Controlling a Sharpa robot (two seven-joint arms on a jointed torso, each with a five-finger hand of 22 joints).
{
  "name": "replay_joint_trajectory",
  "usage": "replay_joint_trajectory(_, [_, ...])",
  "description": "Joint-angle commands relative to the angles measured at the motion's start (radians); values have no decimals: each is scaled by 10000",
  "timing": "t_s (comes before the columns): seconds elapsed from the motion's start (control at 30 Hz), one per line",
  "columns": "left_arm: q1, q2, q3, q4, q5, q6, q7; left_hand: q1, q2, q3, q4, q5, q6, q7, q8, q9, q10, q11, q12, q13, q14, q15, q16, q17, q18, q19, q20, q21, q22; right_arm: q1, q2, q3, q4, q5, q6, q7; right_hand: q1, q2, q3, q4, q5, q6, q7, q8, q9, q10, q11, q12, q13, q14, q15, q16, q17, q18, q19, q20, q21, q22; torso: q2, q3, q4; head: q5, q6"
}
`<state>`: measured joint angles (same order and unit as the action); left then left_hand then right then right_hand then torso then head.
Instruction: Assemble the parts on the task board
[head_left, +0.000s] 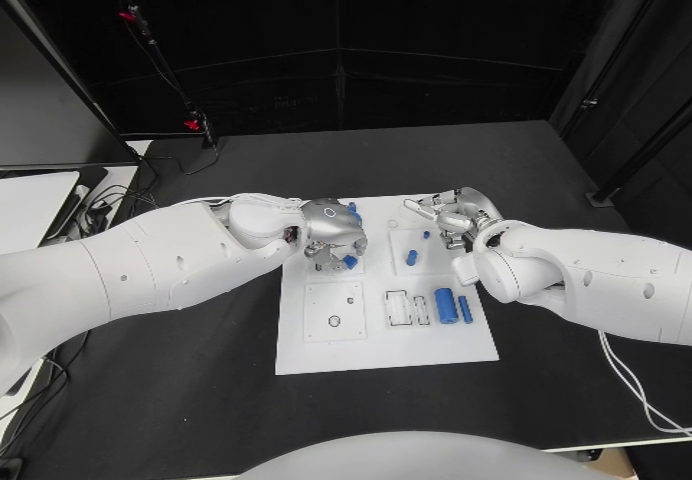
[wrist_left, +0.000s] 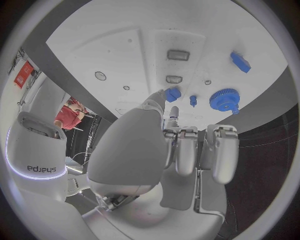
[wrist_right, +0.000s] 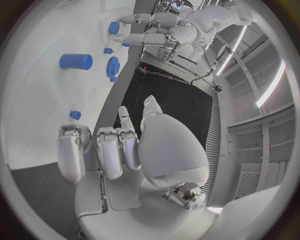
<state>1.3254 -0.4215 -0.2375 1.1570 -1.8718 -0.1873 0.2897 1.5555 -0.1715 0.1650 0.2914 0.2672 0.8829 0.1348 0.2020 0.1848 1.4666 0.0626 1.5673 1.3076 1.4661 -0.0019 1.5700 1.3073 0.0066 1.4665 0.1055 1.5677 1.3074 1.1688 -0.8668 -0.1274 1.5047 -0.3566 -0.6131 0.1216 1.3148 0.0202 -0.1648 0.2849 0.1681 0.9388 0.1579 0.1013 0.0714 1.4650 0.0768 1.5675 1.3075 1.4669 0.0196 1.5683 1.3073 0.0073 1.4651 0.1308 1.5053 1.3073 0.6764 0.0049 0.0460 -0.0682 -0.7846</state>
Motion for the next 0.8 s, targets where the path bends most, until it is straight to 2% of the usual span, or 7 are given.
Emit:
replay_joint_trajectory(0.03, [4,45,8,-32,-52,229,-252,-49,105,103,4,41,73,23,-18,-19,1041,103,35,2632,1047,85,8,2635,-66,1043,92,31,2634,14,3,4,24,-12,49,56,8,103,-43,-1,63,60,-10,39,-12,1058,75,33,2633,1039,82,25,2635,156,447,71,-36,2263,6,0,-1,6,-12])
replay_joint_trajectory(0.4, [-15,134,8,-85,-52,771,-392,-44,114,205,1,22,313,43,53,-32,1041,130,35,2632,1047,117,8,2635,-66,1043,135,31,2634,14,14,4,20,-12,51,61,10,111,-50,-1,65,68,-11,42,-11,1058,74,33,2633,1039,82,25,2635,156,447,72,-37,2263,5,1,0,2,-35])
replay_joint_trajectory(0.8, [-50,190,8,-121,-51,710,-418,6,92,267,-12,14,586,-14,158,-20,1041,91,35,2632,1047,106,8,2635,-66,1043,165,31,2634,14,20,4,9,-12,57,64,10,111,-50,-1,65,68,-11,42,-11,1058,74,33,2633,1039,82,25,2635,156,447,72,-37,2263,1,2,8,10,-5])
